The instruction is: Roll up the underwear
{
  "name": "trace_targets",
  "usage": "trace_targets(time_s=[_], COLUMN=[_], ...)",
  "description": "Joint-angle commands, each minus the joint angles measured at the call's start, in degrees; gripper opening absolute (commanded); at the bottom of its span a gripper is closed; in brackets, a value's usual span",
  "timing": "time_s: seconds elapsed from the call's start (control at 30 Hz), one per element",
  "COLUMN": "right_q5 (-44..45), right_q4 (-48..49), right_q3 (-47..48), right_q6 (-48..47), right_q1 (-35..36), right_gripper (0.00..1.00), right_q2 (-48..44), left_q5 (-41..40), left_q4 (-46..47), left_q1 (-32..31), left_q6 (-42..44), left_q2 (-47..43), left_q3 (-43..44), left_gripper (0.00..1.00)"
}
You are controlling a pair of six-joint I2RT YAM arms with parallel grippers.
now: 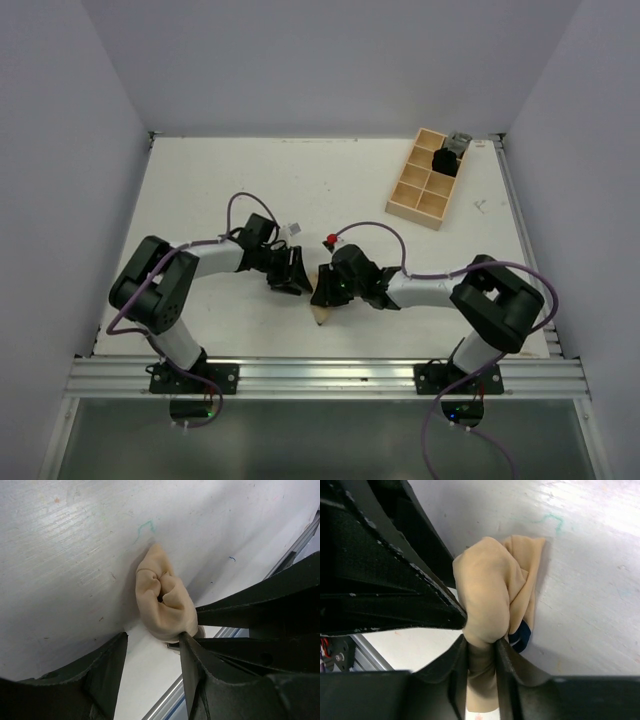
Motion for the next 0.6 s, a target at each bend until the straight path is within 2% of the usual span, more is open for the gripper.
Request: trace_targets(time_s=[0.0, 0.1, 0.23, 0.33, 0.57], right_q5=[0.1, -1.5, -7.1, -12.4, -15.1], right_q4=[-5.4, -3.2, 4.0, 14.1, 18.2], right_q3=[0.1, -1.2, -3.6, -6.4, -7.8], right_q6=[-2.8, -2.7, -1.7, 1.3, 2.6], right_q1=[0.1, 0.0, -0.2, -0.9, -1.2], right_gripper=[0.16, 0.08, 0.06, 0.06, 0.07], right_q2=[4.2, 4.7, 6.3, 8.3, 11.2], left_q5=[-11.8, -10.2, -5.9, -2.8, 3.5], left_q4=[-4.0, -5.2, -4.2, -3.3, 3.9], left_q1=[-0.3, 0.9, 5.2, 6.0, 6.0], left_q6=[3.3, 3.6, 6.8, 10.5, 5.6], left_q2=[2.7, -0.4, -5.3, -7.4, -4.4], left_q3=[-0.8, -0.6, -3.3, -4.6, -7.7], left_gripper=[0.53, 0.54, 0.56, 0.56, 0.56])
